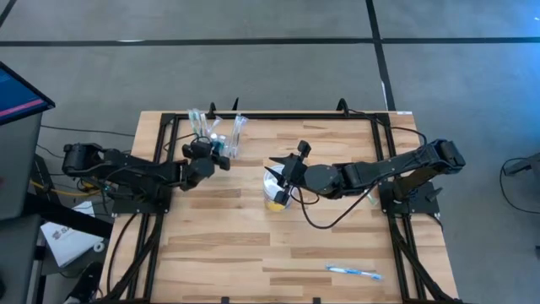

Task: Pick & Place toothbrushing station
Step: Put the mouthwash into the transparent organizer, then put the blue toothbrush into the transparent organizer

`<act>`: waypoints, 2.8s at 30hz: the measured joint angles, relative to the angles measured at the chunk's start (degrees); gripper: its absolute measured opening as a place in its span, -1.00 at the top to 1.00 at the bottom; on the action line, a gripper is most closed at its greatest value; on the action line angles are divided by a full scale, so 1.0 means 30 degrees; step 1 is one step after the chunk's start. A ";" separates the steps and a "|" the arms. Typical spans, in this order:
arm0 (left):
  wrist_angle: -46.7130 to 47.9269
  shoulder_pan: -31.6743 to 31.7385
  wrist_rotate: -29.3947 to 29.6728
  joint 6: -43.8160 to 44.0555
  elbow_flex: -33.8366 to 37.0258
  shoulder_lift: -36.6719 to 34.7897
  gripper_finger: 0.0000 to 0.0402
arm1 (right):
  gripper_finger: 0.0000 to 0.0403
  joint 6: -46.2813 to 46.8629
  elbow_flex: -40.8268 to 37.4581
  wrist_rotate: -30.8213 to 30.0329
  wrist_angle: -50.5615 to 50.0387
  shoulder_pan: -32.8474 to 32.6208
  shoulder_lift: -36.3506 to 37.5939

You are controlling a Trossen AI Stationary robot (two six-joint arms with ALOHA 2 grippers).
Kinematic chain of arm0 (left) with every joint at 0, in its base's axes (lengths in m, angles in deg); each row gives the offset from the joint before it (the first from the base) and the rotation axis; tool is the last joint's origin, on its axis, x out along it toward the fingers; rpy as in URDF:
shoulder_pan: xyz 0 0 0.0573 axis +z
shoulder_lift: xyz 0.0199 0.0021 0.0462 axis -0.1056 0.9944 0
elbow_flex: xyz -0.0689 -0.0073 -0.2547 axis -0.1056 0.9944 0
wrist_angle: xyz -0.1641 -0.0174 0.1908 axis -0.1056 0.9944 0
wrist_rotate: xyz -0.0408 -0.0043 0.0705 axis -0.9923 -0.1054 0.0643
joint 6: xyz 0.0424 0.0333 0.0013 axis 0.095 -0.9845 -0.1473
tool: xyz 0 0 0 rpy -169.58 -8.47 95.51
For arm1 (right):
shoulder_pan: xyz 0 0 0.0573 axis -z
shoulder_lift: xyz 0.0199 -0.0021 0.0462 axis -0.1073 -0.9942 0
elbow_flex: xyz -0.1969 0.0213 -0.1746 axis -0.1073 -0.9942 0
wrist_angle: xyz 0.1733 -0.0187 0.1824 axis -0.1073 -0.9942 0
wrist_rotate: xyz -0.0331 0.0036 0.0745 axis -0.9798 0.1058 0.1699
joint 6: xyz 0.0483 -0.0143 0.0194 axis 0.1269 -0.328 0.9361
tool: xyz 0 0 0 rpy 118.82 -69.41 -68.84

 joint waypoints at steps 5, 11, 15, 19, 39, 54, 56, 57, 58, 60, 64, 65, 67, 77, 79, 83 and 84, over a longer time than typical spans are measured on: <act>-0.0042 0.0557 0.0025 -0.0149 0.0000 0.0162 0.62 | 0.40 0.0007 0.0000 0.0000 -0.0017 0.0000 -0.0007; -0.0063 0.0897 0.0012 -0.0392 0.0000 0.0162 0.62 | 0.40 0.0007 0.0000 0.0000 -0.0031 0.0000 -0.0015; -0.0138 0.1142 0.0015 -0.0392 0.0000 0.0162 0.62 | 0.40 0.0007 0.0000 0.0000 -0.0031 0.0052 -0.0015; -0.0158 0.1517 0.0011 -0.0392 0.0000 0.0171 0.62 | 0.40 0.0022 0.0000 0.0000 -0.0038 0.0109 -0.0015; -0.0196 0.2125 0.0018 -0.0392 0.0000 0.0191 0.52 | 0.40 0.0000 0.0000 0.0007 -0.0046 0.0117 -0.0022; -0.0194 0.2131 0.0018 -0.0385 0.0000 0.0191 0.50 | 0.40 -0.0299 0.0000 0.0007 -0.0031 0.0131 -0.0022; -0.0196 0.2131 0.0002 -0.0385 0.0000 0.0191 0.50 | 0.40 -0.0299 0.0000 0.0007 -0.0031 0.0127 -0.0022; -0.0202 0.2131 -0.0047 -0.0385 0.0000 0.0191 0.50 | 0.40 -0.0299 0.0000 0.0007 -0.0031 0.0124 -0.0022; -0.0194 0.2131 -0.0135 -0.0385 0.0000 0.0191 0.50 | 0.40 -0.0299 0.0000 0.0007 -0.0031 0.0124 -0.0022; -0.0187 0.2131 -0.0172 -0.0381 0.0000 0.0191 0.50 | 0.40 -0.0299 0.0000 0.0007 -0.0031 0.0124 -0.0022; -0.0176 0.2131 -0.0233 -0.0355 0.0000 0.0191 0.50 | 0.40 -0.0299 0.0000 0.0007 -0.0031 0.0124 -0.0022; -0.0175 0.2131 -0.0337 -0.0348 0.0000 0.0191 0.50 | 0.40 -0.0299 0.0000 0.0007 -0.0031 0.0124 -0.0022; -0.0165 0.2131 -0.0485 -0.0343 0.0000 0.0191 0.50 | 0.40 -0.0299 0.0000 0.0007 -0.0031 0.0124 -0.0022; -0.0115 0.2222 -0.0638 -0.0348 0.0000 0.0198 0.35 | 0.40 -0.0299 0.0000 0.0007 -0.0031 0.0117 -0.0022; -0.0089 0.2325 -0.0631 -0.0342 0.0000 0.0198 0.32 | 0.40 -0.0306 0.0000 0.0007 -0.0031 0.0117 -0.0022; -0.0059 0.2356 -0.0620 -0.0334 0.0000 0.0198 0.31 | 0.40 -0.0306 0.0000 0.0007 -0.0031 0.0117 -0.0022; -0.0049 0.2356 -0.0623 -0.0334 0.0000 0.0198 0.31 | 0.40 -0.0306 0.0000 0.0007 -0.0031 0.0117 -0.0022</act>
